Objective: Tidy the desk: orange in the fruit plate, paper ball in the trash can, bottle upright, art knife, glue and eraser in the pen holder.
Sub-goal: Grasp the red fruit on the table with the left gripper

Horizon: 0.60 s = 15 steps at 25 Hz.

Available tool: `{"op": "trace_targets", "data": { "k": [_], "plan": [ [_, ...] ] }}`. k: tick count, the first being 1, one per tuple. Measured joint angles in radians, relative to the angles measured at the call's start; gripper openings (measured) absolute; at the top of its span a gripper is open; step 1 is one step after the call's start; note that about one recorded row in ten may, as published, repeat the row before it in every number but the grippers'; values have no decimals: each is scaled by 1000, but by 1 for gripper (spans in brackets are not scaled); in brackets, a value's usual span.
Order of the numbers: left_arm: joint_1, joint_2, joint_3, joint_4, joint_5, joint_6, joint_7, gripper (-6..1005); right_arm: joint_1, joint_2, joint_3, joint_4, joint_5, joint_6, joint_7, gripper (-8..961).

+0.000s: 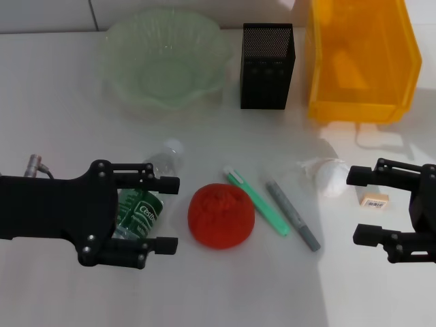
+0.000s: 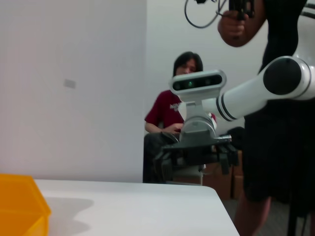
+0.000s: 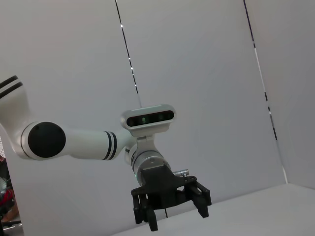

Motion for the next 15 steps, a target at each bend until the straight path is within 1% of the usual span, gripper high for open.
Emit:
{"op": "trace_targets", "data": {
  "k": [3,6,15],
  "plan": [
    [26,11,-1,-2,-39,3,0,731,1,0,0,9,1,0,0,795],
    [45,16,-1,-2,-64,4,6,727,2,0,0,16,3,1,-2,795],
    [51,17,2,-3,-71,6,1,715,4,0,0,18,4,1,-3,794]
  ]
}}
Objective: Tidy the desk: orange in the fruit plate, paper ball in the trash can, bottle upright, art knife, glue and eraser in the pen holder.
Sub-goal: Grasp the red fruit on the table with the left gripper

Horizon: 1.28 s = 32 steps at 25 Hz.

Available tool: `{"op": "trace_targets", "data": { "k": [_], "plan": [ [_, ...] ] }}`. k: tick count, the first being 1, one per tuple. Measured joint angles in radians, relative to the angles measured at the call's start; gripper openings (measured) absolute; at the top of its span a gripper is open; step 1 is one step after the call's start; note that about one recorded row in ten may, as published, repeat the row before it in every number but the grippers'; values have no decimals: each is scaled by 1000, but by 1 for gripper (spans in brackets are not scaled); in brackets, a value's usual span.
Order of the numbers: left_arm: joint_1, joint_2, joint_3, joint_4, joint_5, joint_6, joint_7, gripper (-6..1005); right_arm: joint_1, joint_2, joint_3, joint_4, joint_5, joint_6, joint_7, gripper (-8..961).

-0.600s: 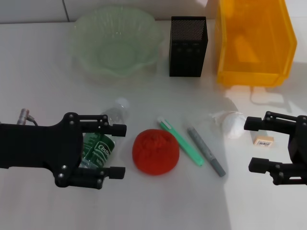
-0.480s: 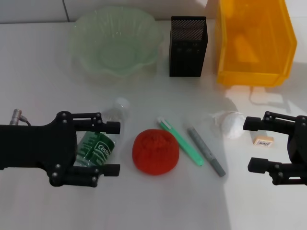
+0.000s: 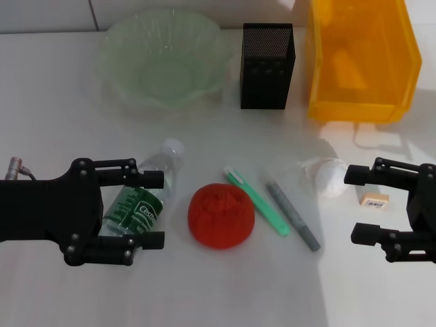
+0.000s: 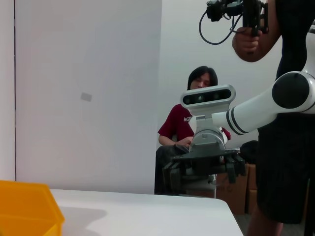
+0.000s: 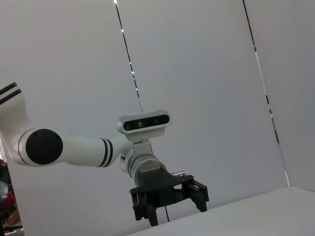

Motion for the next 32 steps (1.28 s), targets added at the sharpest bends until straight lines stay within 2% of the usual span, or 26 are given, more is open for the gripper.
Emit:
{"op": "trace_targets", "data": {
  "k": [5,10,15,17,18,20,24,25,26,27,29,30,31,32],
  "plan": [
    [-5,-1,-2,3,0,-2,-28,708,-6,0,2,10,7,0,0,794],
    [-46,-2,4,15,18,-14,-105,701,-17,-2,29,32,10,0,-9,794],
    [-90,-24,7,41,61,-94,-123,694,-53,-2,69,36,10,4,-14,794],
    [-94,-26,8,42,67,-103,-124,692,-72,-2,94,40,10,11,-16,794],
    [-126,-34,16,41,101,-150,-126,690,-80,-3,104,44,10,14,-19,793],
    [-149,-37,35,37,123,-182,-134,687,-97,-6,127,55,9,20,-26,793],
    [-186,-39,145,34,149,-306,-181,682,-133,-9,153,68,9,52,-30,793],
    [-186,-39,145,34,149,-306,-181,681,-138,-10,157,70,9,59,-30,793],
    [-192,-39,225,38,151,-376,-199,679,-142,-10,162,71,9,62,-30,793],
    [-192,-39,225,38,151,-376,-199,678,-145,-10,166,72,8,64,-30,793],
    [-194,-39,333,47,154,-477,-220,675,-149,-11,170,72,5,68,-30,793],
    [-194,-39,333,47,154,-477,-220,674,-152,-11,170,72,4,70,-30,793],
    [-201,-39,390,51,163,-523,-236,673,-154,-11,170,72,4,74,-30,793],
    [-207,-39,409,51,178,-539,-242,671,-155,-12,170,72,4,77,-30,793]
  ]
}}
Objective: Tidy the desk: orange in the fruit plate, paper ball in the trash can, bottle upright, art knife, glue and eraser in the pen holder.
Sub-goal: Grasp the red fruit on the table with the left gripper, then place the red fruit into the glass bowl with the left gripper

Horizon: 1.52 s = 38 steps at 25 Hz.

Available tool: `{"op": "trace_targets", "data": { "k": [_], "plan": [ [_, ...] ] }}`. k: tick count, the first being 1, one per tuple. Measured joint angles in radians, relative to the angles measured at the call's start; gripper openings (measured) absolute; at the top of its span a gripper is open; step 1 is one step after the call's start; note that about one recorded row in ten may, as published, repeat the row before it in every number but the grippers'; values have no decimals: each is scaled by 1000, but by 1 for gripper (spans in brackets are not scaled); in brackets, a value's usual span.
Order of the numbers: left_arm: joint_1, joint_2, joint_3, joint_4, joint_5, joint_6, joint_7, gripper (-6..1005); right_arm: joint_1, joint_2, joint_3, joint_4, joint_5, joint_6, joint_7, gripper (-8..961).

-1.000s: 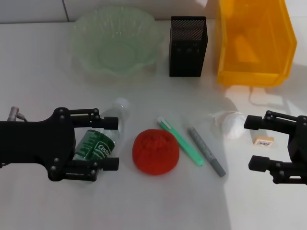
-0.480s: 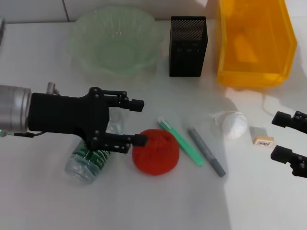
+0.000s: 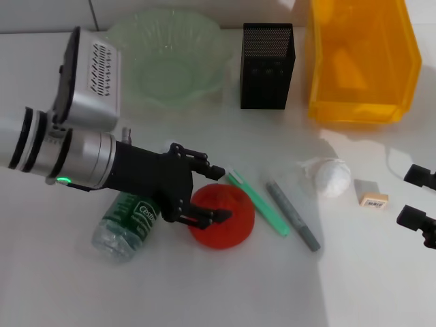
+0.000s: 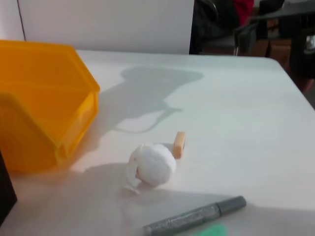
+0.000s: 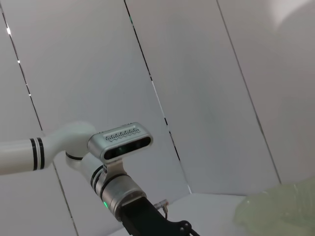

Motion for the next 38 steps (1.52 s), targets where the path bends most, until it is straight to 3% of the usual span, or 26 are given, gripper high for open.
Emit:
{"op": "trace_targets", "data": {
  "k": [6,11,20,25,26,30,33,34,38],
  "plan": [
    [-31,-4,48,1,95,-52,-19,663,0,0,1,2,-1,22,0,793],
    [-33,-5,81,22,97,-65,-19,464,11,0,1,2,-2,38,0,792],
    [-26,-6,101,53,61,-52,-19,231,31,-5,1,1,-1,53,0,792],
    [-26,-3,72,76,-35,-10,-17,188,32,-7,1,10,2,55,0,792],
    [-17,-1,-1,116,-95,0,-29,180,32,-8,1,13,3,56,0,792],
    [-3,-2,-83,148,-147,-18,-32,126,33,-11,10,32,4,56,0,791],
    [6,-1,-182,144,-251,-183,-19,107,33,-10,21,39,5,56,0,791],
    [6,-1,-182,144,-251,-183,-19,101,33,-10,21,39,5,56,0,791],
    [-5,-2,-187,104,-265,-421,-24,82,40,-1,24,52,6,56,0,791]
  ]
}}
